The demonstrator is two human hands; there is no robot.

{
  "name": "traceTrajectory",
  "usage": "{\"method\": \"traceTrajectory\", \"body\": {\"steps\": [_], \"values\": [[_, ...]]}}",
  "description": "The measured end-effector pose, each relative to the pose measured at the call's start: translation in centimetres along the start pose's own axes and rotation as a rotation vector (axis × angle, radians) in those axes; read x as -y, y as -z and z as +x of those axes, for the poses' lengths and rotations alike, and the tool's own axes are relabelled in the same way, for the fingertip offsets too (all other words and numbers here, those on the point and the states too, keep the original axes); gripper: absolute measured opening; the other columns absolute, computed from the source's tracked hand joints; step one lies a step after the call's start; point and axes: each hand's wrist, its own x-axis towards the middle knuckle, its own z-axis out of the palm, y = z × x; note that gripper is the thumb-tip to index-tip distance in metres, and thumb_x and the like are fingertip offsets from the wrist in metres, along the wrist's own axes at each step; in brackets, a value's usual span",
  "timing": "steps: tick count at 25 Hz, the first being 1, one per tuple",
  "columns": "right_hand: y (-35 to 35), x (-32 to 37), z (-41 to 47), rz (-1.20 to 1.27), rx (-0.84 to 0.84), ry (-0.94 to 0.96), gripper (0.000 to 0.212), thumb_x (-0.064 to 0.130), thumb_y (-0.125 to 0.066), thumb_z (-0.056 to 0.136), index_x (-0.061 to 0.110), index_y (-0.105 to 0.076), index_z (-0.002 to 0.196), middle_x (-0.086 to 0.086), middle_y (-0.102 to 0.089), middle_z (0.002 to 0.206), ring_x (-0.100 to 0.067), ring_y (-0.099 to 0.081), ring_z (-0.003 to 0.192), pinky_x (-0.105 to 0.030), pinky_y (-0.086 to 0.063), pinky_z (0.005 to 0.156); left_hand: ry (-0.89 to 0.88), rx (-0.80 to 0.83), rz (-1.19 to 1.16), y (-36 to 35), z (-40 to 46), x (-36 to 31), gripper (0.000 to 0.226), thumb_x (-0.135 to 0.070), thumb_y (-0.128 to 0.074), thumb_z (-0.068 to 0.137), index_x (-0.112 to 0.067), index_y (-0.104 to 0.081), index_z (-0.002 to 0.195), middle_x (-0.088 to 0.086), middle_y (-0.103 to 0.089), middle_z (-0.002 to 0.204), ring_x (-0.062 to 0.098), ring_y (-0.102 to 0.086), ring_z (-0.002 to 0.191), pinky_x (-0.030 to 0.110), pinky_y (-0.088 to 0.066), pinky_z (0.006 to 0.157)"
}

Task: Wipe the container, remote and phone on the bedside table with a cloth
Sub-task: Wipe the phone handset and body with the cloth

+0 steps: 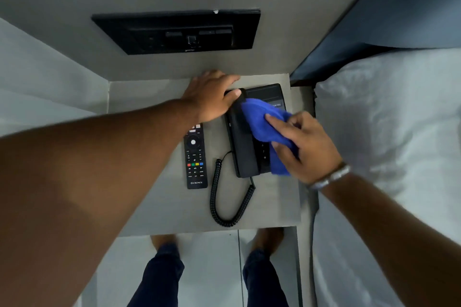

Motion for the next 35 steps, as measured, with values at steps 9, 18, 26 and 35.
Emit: {"method": "traceTrajectory", "body": {"steps": [9, 18, 26, 35], "values": [[-4.1, -2.4, 2.4, -0.375, 0.517, 0.536, 0.066, 0.028, -0.060, 0.080, 0.036, -0.034, 0.140, -0.008, -0.046, 0.096, -0.015, -0.039, 0.075, -0.030, -0.041, 0.060, 0.077, 0.186, 0.040, 0.6, 1.3, 2.0, 0.058, -0.076, -0.033, 0.091, -0.051, -0.045, 0.143, 0.011, -0.044, 0.149, 0.034, -0.033, 0.142, 0.048, -0.022, 0.117], [-1.1, -1.4, -7.6, -0.308, 0.460, 0.087, 0.069, 0.020, -0.074, 0.072, 0.029, -0.046, 0.134, -0.012, -0.052, 0.097, -0.026, -0.055, 0.075, -0.035, -0.053, 0.054, 0.127, -0.210, -0.006, 0.0, -4.4, -2.3, 0.070, -0.050, -0.048, 0.098, -0.011, -0.029, 0.154, 0.018, -0.047, 0.147, 0.036, -0.044, 0.131, 0.046, -0.038, 0.104], [-0.4, 2.1, 6.6, -0.416, 0.405, 0.161, 0.054, 0.028, -0.052, 0.086, 0.038, -0.039, 0.138, -0.008, -0.041, 0.105, -0.027, -0.044, 0.093, -0.037, -0.046, 0.077, 0.627, -0.114, -0.689, -9.3, -13.8, -8.1, 0.083, -0.044, -0.071, 0.088, -0.009, -0.031, 0.151, 0.017, -0.049, 0.140, 0.035, -0.046, 0.131, 0.046, -0.043, 0.108], [0.2, -0.3, 12.0, -0.284, 0.159, 0.044, 0.051, 0.017, -0.058, 0.085, 0.023, -0.050, 0.136, -0.024, -0.051, 0.116, -0.045, -0.051, 0.098, -0.049, -0.046, 0.085, 0.536, -0.342, -0.549, -5.9, -12.3, -6.5, 0.066, -0.048, -0.061, 0.092, -0.011, -0.044, 0.144, 0.015, -0.056, 0.137, 0.032, -0.051, 0.126, 0.045, -0.044, 0.103]]}}
